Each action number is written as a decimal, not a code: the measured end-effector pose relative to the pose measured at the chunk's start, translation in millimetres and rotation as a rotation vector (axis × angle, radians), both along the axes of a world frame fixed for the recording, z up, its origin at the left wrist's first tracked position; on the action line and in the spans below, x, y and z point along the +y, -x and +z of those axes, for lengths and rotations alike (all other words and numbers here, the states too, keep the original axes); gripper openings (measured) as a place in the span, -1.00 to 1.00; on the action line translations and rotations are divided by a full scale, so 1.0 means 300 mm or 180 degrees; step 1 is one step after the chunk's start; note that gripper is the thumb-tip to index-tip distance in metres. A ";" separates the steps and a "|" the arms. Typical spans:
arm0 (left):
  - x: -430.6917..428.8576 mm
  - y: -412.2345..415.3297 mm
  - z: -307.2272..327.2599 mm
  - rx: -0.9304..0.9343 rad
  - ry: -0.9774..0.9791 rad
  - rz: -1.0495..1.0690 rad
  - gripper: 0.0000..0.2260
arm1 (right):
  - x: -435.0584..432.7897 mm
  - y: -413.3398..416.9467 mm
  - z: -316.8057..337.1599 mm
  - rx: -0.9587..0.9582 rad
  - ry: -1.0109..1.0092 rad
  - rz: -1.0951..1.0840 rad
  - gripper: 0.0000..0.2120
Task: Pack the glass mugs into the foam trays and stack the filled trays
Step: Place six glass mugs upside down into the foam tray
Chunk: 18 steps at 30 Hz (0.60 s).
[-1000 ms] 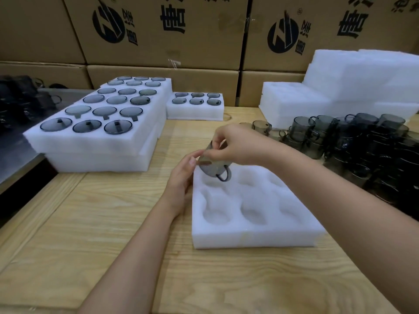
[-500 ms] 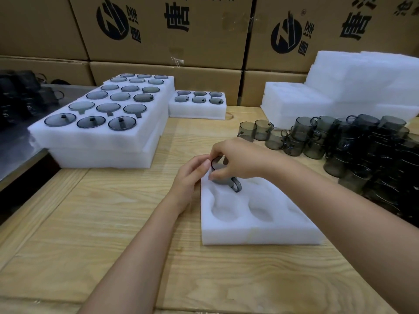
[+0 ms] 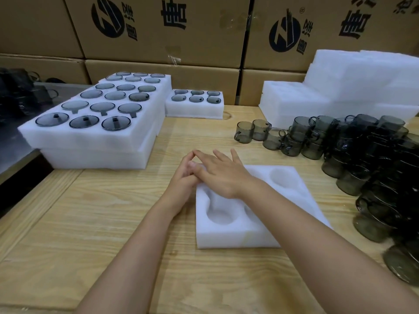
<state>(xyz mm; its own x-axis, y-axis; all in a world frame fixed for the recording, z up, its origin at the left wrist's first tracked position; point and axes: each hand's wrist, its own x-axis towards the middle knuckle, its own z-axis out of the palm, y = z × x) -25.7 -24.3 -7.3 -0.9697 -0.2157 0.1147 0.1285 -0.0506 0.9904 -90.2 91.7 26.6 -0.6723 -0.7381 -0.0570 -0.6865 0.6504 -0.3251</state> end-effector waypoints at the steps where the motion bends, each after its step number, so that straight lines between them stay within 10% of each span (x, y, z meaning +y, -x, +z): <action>1: 0.001 0.000 0.001 -0.0020 0.0006 0.0010 -0.43 | -0.001 0.004 -0.003 -0.0042 0.0030 -0.0030 -0.33; 5: 0.009 -0.002 0.004 -0.0016 0.0049 0.0049 -0.44 | -0.004 0.008 0.002 -0.0041 0.0228 -0.0038 -0.38; 10: 0.006 -0.003 0.005 -0.0138 0.0200 -0.0004 -0.49 | 0.089 0.100 0.093 -0.0129 0.2036 -0.0673 -0.57; 13: 0.002 0.003 -0.001 -0.0157 0.0259 -0.0019 -0.54 | 0.255 0.274 0.160 0.1498 0.1290 -0.1762 -0.58; 18: 0.000 0.007 -0.010 -0.0130 0.0287 0.0005 -0.55 | 0.440 0.451 0.160 0.1644 -0.0483 -0.2432 -0.54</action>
